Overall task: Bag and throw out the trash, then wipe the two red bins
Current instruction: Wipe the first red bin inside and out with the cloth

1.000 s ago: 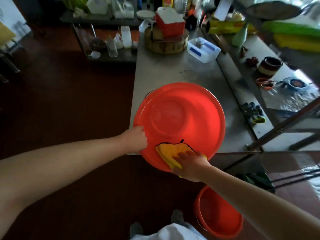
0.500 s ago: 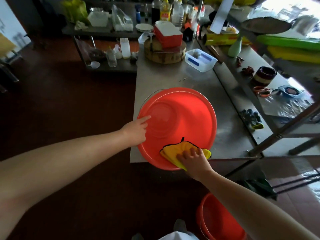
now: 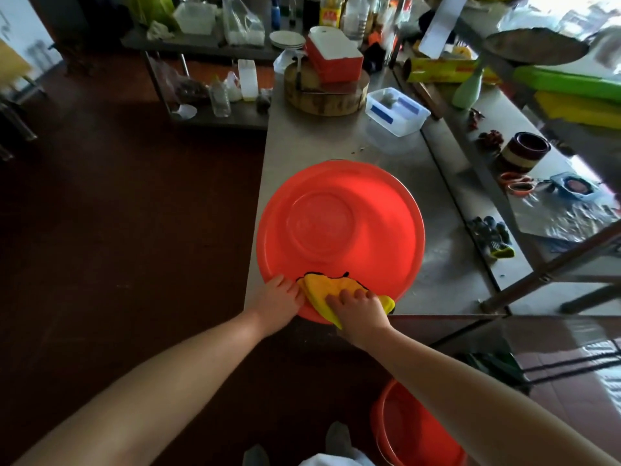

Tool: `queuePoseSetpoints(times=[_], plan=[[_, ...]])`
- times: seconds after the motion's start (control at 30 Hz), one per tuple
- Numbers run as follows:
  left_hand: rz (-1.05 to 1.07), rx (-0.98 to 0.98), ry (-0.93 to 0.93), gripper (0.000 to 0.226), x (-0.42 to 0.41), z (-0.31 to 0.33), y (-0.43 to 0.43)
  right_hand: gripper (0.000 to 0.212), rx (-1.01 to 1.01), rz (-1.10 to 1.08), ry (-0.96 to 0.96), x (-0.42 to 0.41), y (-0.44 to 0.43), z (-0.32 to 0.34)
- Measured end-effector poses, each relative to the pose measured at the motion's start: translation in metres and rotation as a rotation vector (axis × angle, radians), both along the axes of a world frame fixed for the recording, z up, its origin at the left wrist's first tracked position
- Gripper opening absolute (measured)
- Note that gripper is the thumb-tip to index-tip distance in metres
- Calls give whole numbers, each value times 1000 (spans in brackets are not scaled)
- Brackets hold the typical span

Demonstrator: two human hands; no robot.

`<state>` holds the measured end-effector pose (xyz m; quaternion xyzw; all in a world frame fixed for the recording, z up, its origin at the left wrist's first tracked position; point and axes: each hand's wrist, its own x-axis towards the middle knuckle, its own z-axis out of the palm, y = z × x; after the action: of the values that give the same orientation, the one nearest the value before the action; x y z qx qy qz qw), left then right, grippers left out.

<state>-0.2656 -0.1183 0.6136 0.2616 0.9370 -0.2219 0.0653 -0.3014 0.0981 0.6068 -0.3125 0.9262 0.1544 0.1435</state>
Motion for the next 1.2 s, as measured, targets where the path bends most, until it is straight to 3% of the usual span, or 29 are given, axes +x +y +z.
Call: queuePoseSetpoints(times=[0.2,0.3,0.43,0.57,0.8,0.97,1.2], plan=[[-88,-29,86,36,-24,11,-32,73,130,110,32,-24,27,10],[12,-81,36,32,-27,11,-20,69,123,122,18,-24,22,12],[68,46,-61,58,-21,-9,12,68,93,142,21,-28,22,10],[-8,112,-29,59,-22,-22,21,69,50,125,-4,-35,31,5],[-144,73,54,58,-25,-22,13,106,-71,-204,-304,-57,4,-3],[-122,92,28,60,-25,-26,14,60,-163,-289,-270,-79,-20,-41],[-130,12,-22,62,-18,-37,12,55,55,-244,-270,-130,-12,-90]])
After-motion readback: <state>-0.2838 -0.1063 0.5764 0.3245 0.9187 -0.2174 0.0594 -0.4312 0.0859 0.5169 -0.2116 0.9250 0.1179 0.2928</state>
